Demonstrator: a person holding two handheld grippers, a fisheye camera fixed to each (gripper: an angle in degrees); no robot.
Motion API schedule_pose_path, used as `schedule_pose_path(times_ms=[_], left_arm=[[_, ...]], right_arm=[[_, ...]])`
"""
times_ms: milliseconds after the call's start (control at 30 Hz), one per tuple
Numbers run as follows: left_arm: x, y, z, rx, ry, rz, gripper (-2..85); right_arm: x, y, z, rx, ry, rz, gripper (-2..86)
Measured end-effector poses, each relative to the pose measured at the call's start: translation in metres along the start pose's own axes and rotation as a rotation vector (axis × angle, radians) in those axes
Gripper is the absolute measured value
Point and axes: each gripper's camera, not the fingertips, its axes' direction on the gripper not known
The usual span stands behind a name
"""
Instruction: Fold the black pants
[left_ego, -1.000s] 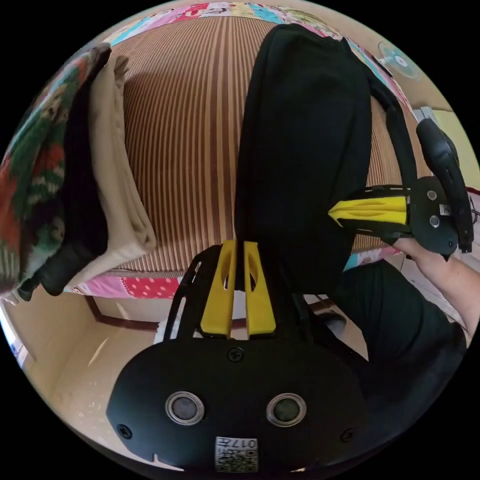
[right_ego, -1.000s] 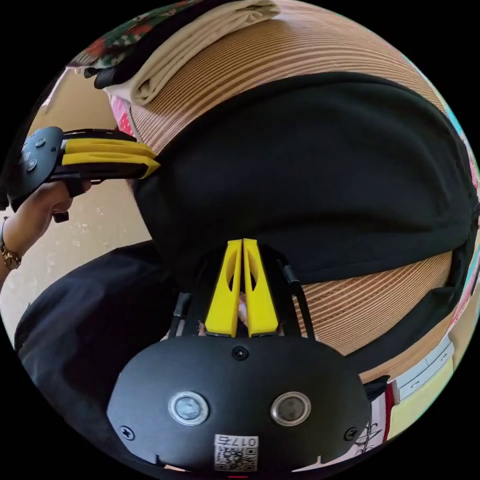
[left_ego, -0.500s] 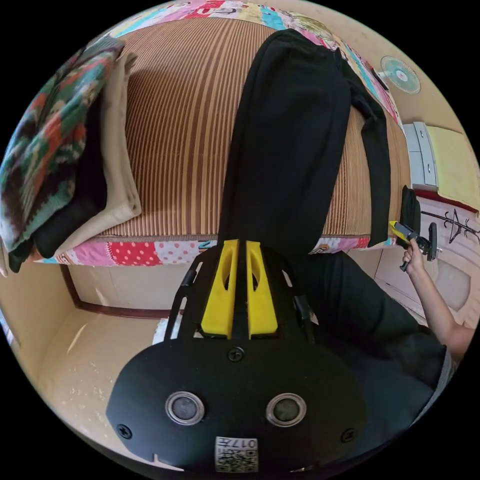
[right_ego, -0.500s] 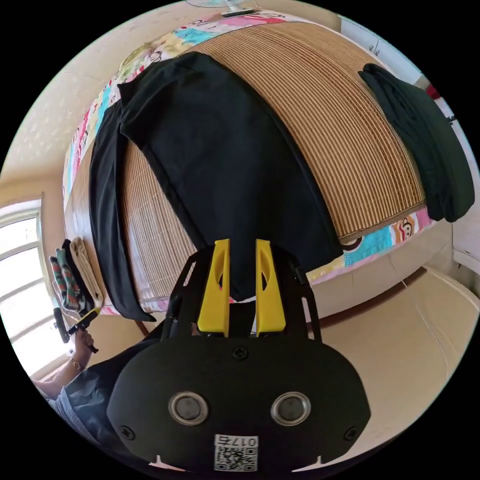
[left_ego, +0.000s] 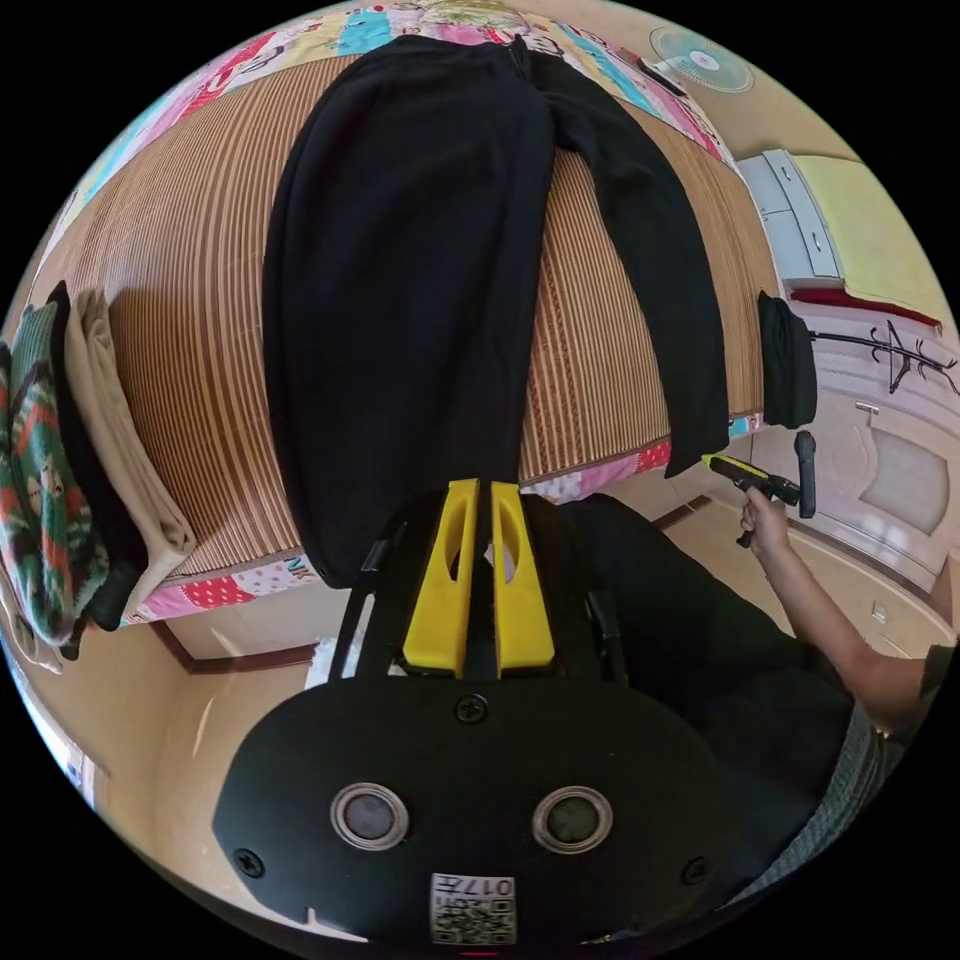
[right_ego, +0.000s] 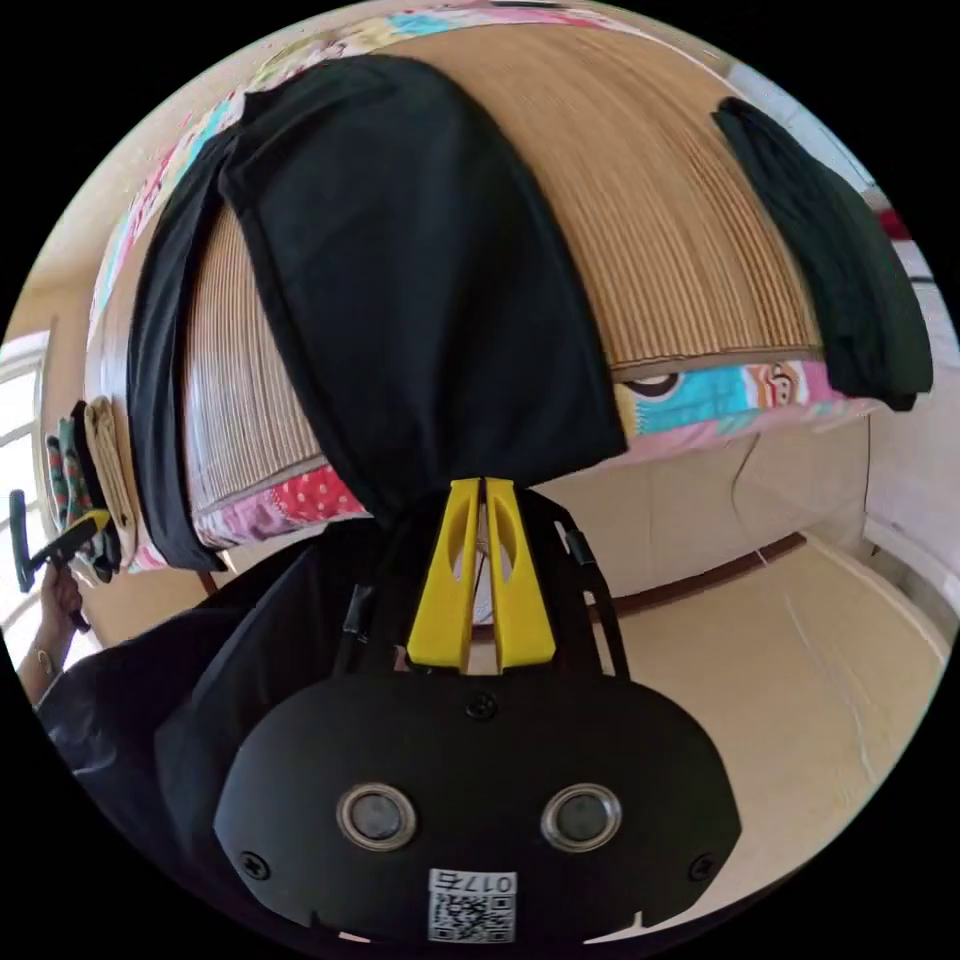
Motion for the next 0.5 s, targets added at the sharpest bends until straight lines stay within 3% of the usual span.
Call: schedule_pose_path(times_ms=[100,233,400,500], left_arm=[[0.005,0.002,0.014,-0.011,0.032,0.005,1.0],[0.009,0.0,0.04,-0.039,0.067,0.02,1.5],[0.014,-0.003,0.055,-0.029,0.115,0.034,1.9],[0.022,-0.004,0.059,-0.017,0.111,0.068,2.1]], right_arm=[[0.053,-0.004,-0.019,0.057,-0.034,0.089,10.8],[0.093,-0.022,-0.004,-0.022,-0.127,0.1,12.0],[0.115,-0.018,-0.009,-0.095,-0.253,0.046,6.8],[0.132,0.007,-0.044,-0.028,-0.378,0.056,3.8]])
